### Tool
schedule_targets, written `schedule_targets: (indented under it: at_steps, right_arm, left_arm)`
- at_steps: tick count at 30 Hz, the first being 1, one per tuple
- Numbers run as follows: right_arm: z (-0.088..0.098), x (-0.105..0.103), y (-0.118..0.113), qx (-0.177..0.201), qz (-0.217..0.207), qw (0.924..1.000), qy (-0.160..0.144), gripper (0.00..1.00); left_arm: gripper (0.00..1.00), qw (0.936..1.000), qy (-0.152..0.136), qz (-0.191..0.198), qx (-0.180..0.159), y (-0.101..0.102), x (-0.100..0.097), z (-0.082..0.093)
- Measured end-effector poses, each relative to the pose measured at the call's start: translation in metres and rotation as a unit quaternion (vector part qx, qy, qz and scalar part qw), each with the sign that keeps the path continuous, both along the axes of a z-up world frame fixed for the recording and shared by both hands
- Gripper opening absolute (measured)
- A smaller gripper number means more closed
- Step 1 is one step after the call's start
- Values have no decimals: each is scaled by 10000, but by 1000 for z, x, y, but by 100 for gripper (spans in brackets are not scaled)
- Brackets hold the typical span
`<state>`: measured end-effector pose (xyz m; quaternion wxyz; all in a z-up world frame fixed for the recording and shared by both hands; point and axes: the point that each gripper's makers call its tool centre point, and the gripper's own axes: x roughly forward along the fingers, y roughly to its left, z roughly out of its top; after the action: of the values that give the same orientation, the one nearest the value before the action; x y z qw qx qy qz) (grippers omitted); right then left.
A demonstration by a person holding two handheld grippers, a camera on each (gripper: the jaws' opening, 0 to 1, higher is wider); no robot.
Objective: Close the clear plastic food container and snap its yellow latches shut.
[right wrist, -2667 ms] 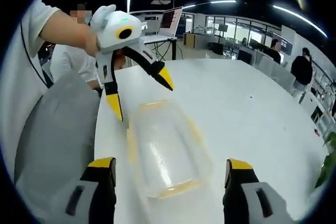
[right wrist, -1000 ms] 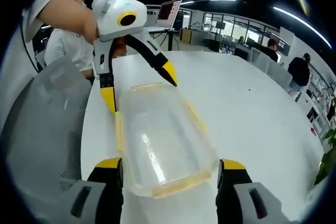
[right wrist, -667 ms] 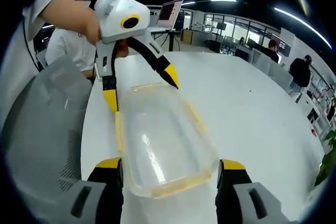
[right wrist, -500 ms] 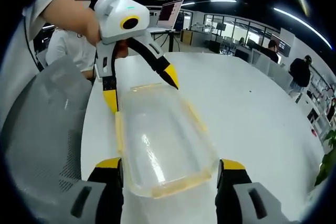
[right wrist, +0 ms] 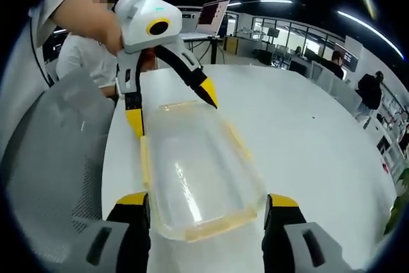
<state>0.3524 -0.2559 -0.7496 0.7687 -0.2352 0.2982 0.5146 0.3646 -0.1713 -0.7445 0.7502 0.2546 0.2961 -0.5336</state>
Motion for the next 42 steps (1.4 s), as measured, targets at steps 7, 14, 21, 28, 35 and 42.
schedule_targets:
  at_steps: [7, 14, 21, 28, 35, 42]
  right_arm:
    - [0, 0, 26, 2, 87, 10000, 5, 72]
    - [0, 1, 50, -29, 146, 9999, 8, 72]
    - [0, 6, 66, -16, 148, 9999, 3, 72]
    - [0, 21, 72, -16, 141, 9999, 1, 72]
    - [0, 38, 76, -39, 124, 9999, 9, 72]
    - [1, 61, 74, -7, 155, 9999, 1, 71]
  left_arm:
    - [73, 9999, 21, 95, 42, 28, -2, 0]
    - [73, 9999, 33, 142, 49, 52, -1, -1]
    - [73, 9999, 22, 130, 34, 68, 5, 0]
    - [72, 9999, 25, 120, 45, 74, 20, 0]
    - [72, 9999, 36, 112, 18, 78, 38, 0]
    - [72, 9999, 27, 149, 21, 77, 58, 0]
